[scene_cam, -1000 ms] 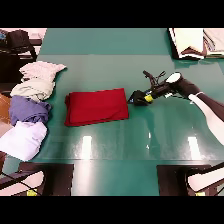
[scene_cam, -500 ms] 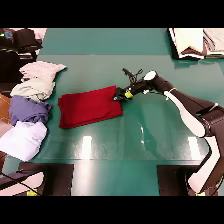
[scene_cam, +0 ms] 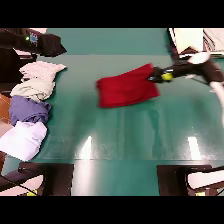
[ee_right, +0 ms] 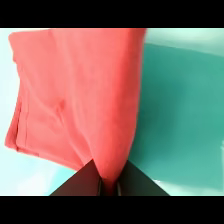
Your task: Fold the shirts.
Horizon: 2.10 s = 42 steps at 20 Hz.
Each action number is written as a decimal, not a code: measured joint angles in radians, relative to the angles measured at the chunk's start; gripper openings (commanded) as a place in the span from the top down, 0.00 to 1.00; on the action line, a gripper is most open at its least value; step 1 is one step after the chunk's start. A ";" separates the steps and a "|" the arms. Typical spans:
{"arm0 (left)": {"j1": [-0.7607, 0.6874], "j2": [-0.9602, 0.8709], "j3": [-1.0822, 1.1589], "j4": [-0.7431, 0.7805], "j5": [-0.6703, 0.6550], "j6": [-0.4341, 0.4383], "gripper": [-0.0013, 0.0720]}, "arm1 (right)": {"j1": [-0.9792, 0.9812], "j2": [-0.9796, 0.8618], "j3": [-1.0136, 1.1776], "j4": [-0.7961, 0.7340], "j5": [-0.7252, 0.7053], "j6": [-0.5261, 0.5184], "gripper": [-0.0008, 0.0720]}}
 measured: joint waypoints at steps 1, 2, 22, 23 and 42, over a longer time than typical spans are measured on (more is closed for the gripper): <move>-0.009 0.000 0.000 0.000 0.004 0.000 0.95 | -0.080 0.051 -0.035 -0.022 0.000 0.003 0.97; -0.015 0.000 0.000 0.000 0.009 0.001 0.94 | -0.173 0.105 -0.072 -0.043 0.000 0.003 0.97; -0.028 0.000 0.000 -0.003 0.095 -0.006 0.94 | -1.078 0.476 -0.441 -0.352 0.016 0.090 0.09; -0.028 0.000 0.000 -0.003 0.095 -0.006 0.94 | -1.091 0.471 -0.409 -0.378 0.040 0.109 0.09; -0.028 0.000 0.000 -0.004 0.236 -0.006 0.94 | -0.013 0.630 -0.302 -0.137 -0.020 0.169 0.97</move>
